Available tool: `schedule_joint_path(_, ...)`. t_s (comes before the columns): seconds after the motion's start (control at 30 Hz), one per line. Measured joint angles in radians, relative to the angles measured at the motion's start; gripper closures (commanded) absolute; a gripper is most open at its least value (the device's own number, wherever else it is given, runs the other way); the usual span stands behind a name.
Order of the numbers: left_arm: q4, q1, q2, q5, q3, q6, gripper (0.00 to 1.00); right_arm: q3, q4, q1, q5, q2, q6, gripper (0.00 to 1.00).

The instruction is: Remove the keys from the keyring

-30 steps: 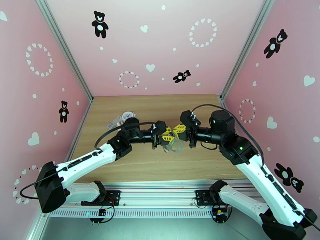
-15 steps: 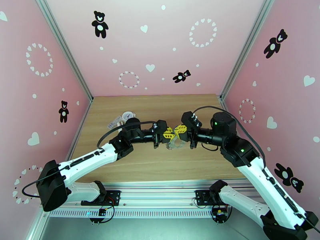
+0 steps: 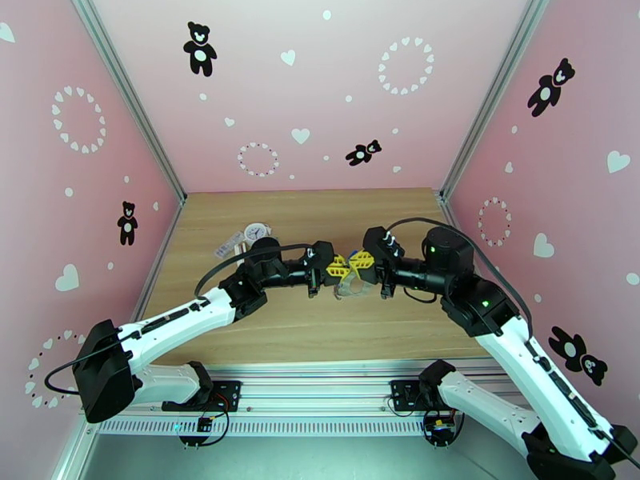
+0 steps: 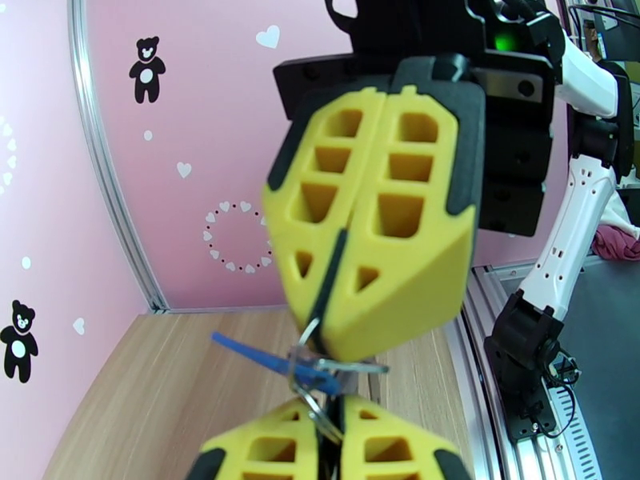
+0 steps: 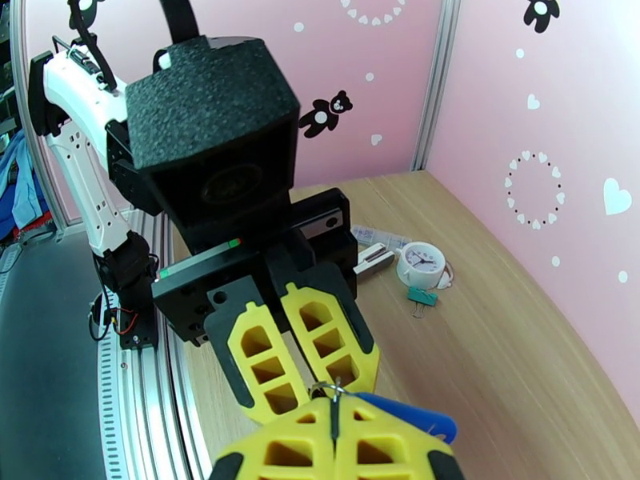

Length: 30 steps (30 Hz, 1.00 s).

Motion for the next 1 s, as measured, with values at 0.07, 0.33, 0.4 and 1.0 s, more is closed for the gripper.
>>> schedule_joint_path(0.07,0.000,0.000,0.000,0.000,0.000,0.000,1.00,-0.002,0.000,0.004,0.000,-0.003,-0.016,1.00)
schedule_joint_path(0.33,0.000,0.000,-0.001,0.000,0.000,0.000,1.00,-0.003,-0.021,0.031,0.012,-0.008,-0.097,1.00)
schedule_joint_path(0.4,0.000,0.000,-0.001,0.000,0.000,0.000,1.00,-0.003,-0.024,0.039,0.023,-0.011,-0.114,1.00)
schedule_joint_path(1.0,-0.071,-0.002,-0.014,0.006,0.011,-0.042,1.00,0.014,-0.100,0.127,0.149,-0.011,-0.257,1.00)
